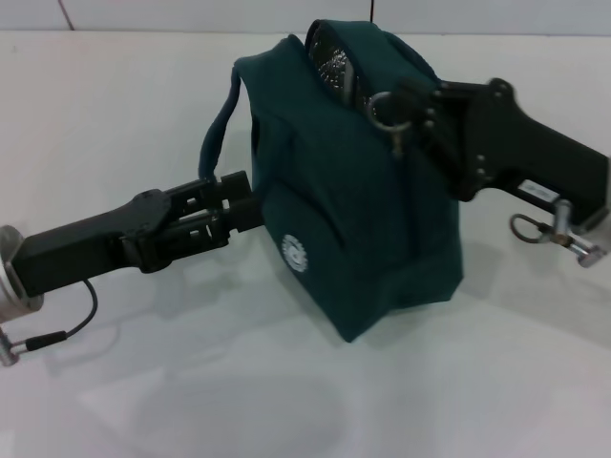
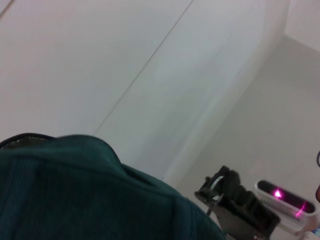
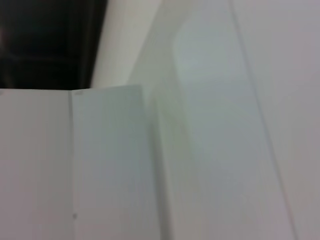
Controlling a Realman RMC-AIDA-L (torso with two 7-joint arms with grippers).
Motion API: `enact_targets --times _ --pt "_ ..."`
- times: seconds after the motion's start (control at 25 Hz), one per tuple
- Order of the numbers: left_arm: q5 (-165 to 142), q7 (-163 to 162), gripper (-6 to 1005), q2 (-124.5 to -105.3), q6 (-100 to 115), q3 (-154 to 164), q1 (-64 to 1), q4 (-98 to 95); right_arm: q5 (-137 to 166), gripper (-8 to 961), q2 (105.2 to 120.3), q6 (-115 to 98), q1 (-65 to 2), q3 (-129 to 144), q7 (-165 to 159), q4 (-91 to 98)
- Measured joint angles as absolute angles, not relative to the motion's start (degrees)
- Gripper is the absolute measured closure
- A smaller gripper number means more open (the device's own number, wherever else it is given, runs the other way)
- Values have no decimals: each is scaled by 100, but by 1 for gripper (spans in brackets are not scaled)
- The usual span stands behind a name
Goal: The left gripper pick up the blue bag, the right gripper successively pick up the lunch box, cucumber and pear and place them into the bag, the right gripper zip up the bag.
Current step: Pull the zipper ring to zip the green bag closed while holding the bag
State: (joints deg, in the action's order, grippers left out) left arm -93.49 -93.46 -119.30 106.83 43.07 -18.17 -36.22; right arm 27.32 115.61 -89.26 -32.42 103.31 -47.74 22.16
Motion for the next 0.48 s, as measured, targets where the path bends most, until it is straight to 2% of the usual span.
enact_targets --times 0.48 --pt "-9411 -8659 294 -11937 10046 4229 -1757 -3373 2752 937 11620 -8305 -3759 10752 -4800 2456"
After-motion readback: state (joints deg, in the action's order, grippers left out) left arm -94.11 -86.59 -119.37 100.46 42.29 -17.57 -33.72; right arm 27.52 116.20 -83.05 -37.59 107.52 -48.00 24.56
